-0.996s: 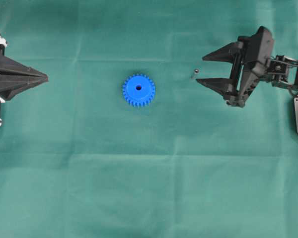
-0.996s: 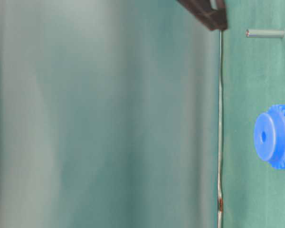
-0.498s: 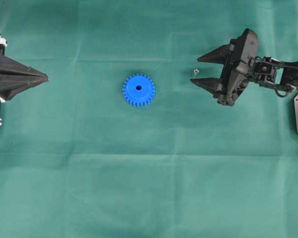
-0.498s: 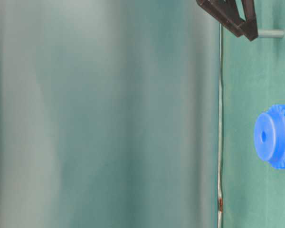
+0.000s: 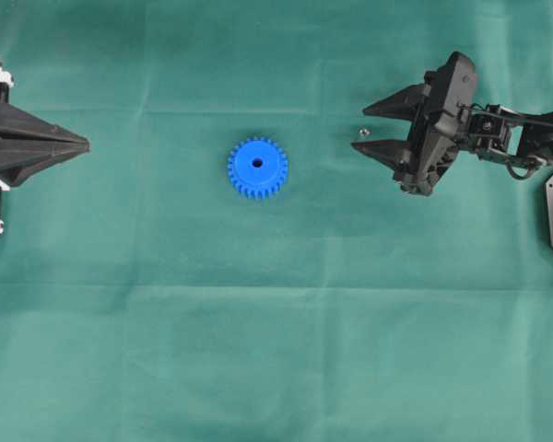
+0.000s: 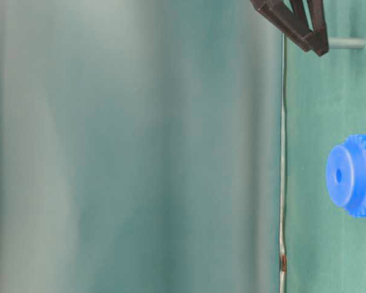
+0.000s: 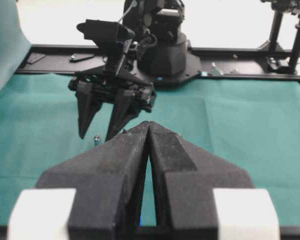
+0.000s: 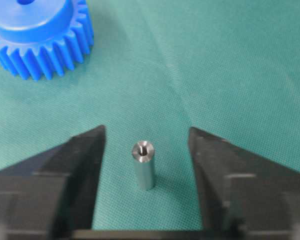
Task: Insert the shaft placed at a random location into the center hole of the medium gear at another random location.
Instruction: 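Lower the right gripper around the shaft and close the fingers, then lift the grasped shaft upward with the right gripper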
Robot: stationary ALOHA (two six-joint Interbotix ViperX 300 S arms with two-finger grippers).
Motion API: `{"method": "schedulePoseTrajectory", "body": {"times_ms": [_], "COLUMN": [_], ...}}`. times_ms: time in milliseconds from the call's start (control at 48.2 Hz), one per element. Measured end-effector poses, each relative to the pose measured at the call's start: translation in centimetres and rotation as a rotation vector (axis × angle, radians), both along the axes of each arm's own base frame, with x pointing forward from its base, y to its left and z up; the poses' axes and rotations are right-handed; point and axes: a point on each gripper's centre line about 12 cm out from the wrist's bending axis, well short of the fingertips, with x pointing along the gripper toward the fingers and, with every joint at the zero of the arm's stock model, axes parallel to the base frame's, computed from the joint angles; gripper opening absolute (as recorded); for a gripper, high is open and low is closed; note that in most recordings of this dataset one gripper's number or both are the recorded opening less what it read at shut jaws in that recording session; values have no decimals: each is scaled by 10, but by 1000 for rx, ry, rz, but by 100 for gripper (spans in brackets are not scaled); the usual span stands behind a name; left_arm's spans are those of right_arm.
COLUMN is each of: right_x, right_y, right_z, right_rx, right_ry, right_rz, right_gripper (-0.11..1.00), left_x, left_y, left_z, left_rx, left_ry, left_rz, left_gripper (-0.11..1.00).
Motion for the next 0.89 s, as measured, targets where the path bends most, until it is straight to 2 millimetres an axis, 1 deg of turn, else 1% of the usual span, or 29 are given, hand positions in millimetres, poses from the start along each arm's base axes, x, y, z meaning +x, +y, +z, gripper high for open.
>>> {"method": "schedulePoseTrajectory", "body": {"times_ms": [125,166,187,747,893], "right_x": [0,0,0,0,0], "right_y": [0,0,0,0,0], "right_z": [0,0,0,0,10], "right_rx": [0,-1,0,2,2], "right_ry": [1,2,0,6,-2], "right_rz": [0,1,-1,-1,0], "right_gripper": [23,15,12,12,12], "left_x": [0,0,0,0,0], "left_y": [0,0,0,0,0], "left_z": [-1,-1,-1,-2,-2], "left_rx": [-2,-3,-2,-2,-2], "left_ry": [1,1,1,11,14], "left_rz": [0,0,0,0,0], "left_gripper": [0,0,0,0,0]}}
